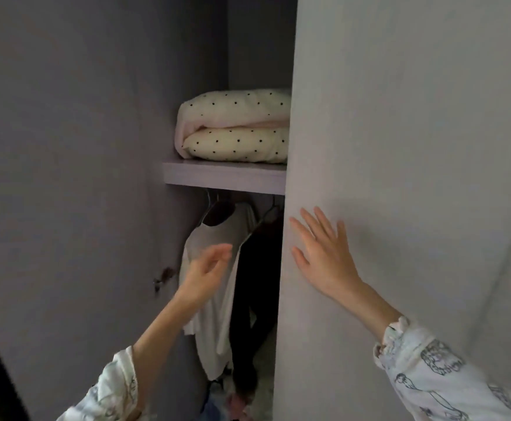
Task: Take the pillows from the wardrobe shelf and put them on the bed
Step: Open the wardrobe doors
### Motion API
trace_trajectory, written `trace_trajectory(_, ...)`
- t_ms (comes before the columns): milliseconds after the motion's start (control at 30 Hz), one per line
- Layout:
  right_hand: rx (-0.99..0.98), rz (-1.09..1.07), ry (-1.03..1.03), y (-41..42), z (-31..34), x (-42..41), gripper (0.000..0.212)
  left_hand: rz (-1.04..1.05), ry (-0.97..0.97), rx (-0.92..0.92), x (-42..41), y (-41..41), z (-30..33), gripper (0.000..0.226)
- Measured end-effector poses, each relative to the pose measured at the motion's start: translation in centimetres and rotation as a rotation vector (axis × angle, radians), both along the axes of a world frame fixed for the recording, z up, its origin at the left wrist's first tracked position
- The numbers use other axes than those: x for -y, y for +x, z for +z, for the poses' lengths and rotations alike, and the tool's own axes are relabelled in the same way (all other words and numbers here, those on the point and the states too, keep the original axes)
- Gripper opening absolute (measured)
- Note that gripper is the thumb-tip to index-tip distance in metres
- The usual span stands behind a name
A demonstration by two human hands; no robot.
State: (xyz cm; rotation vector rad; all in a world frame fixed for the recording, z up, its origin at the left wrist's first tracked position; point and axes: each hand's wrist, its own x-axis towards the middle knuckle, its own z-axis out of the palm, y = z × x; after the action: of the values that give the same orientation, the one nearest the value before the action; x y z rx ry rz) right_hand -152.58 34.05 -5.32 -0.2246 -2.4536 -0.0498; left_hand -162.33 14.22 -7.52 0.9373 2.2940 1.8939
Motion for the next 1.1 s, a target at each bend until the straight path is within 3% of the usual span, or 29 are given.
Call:
trace_trajectory(200, 0.082, -0.229, 0.124, 2.4, 0.1, -6.6, 0.064, -0.181, 0.001, 0.084, -10.5, -1.9, 3.7, 0.042)
trace_trajectory(267, 0.084, -0.272, 0.176, 2.7, 0.7, -7.8, 0.069, -0.237, 0.036, 0.110, -12.7, -2.4, 4.4, 0.037)
trace_trajectory(567, 0.210, -0.419, 0.238, 2.1, 0.7, -9.0, 0.080, -0.316, 0.173, 0.151, -15.2, -3.7, 4.7, 0.050)
trace_trajectory(700, 0.169, -0.377, 0.051, 1.6, 0.4, -7.2, 0.074, -0.416, 0.219, 0.188, -13.6, -3.2, 4.2, 0.071)
trace_trajectory(1100, -0.055, -0.153, -0.572, 4.2, -4.2, 4.7, 0.083, -0.676, 0.237, 0.276, -5.0, 1.2, 1.9, 0.064)
